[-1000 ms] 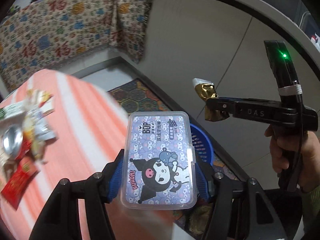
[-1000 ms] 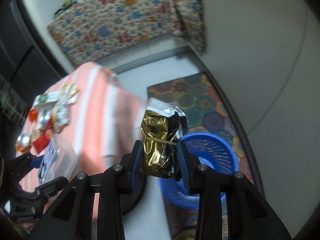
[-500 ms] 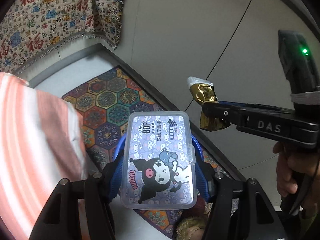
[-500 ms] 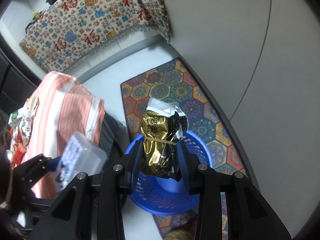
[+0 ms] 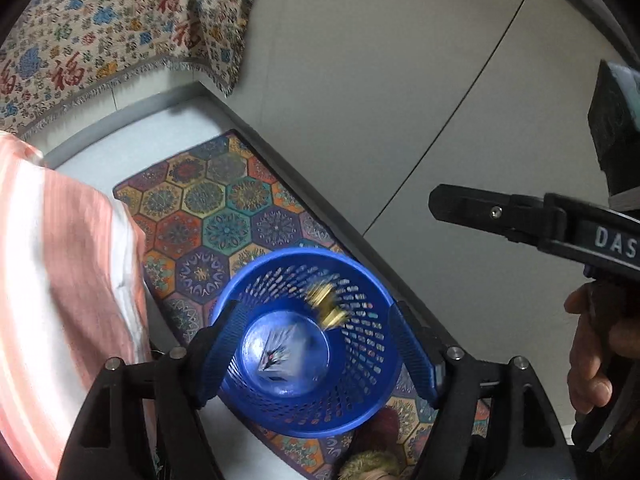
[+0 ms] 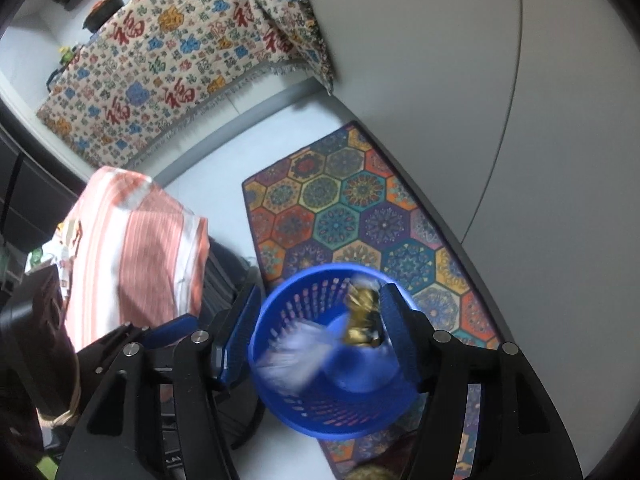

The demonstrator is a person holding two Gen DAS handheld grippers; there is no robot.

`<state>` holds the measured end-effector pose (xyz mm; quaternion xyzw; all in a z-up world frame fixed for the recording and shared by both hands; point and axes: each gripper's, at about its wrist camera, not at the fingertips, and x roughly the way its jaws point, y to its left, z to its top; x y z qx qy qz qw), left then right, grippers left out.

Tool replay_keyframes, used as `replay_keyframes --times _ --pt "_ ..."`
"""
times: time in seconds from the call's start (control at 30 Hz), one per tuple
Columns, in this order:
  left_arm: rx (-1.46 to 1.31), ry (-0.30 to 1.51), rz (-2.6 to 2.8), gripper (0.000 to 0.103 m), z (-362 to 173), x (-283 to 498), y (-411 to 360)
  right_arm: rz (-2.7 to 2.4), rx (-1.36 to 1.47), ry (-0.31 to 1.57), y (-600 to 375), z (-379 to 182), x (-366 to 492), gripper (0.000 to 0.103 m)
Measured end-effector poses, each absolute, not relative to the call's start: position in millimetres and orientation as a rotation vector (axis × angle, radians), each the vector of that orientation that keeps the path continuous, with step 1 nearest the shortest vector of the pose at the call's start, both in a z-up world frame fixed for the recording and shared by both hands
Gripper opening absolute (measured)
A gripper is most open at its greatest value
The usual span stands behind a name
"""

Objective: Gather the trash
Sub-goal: 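Move both grippers back over the table toward the remaining trash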

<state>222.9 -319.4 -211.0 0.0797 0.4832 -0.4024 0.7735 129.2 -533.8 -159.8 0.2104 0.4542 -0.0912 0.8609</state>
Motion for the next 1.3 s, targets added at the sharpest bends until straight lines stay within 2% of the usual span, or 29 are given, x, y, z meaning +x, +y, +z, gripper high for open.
replay_keyframes --times 0.23,0.43,0.67,0.87,1.07,1.2,1.3 --pt "0.149 0.925 -0.831 0.076 -166 197 -285 -0.227 0.372 0.844 -517 -133 125 0.081" --pt "0.135 0.864 -0.750 0.076 -137 172 -223 -0.206 0.260 0.747 -479 -109 122 0.081" --pt "0.135 0.859 -0.569 0.076 -145 164 -127 -0.079 0.182 0.703 -410 -99 125 0.084" --pt "0.137 0.883 -0.420 0.076 -156 168 -41 0.112 0.115 0.729 -317 -107 139 0.085" --pt "0.127 0.908 -0.326 0.076 -165 184 25 0.279 -0.039 0.832 -222 -145 150 0.087" --pt "0.132 0.903 -0.334 0.076 -171 194 43 0.309 -0.134 0.889 -188 -172 158 0.087" --pt "0.171 0.903 -0.364 0.082 -173 197 41 0.299 -0.195 0.883 -176 -181 156 0.089"
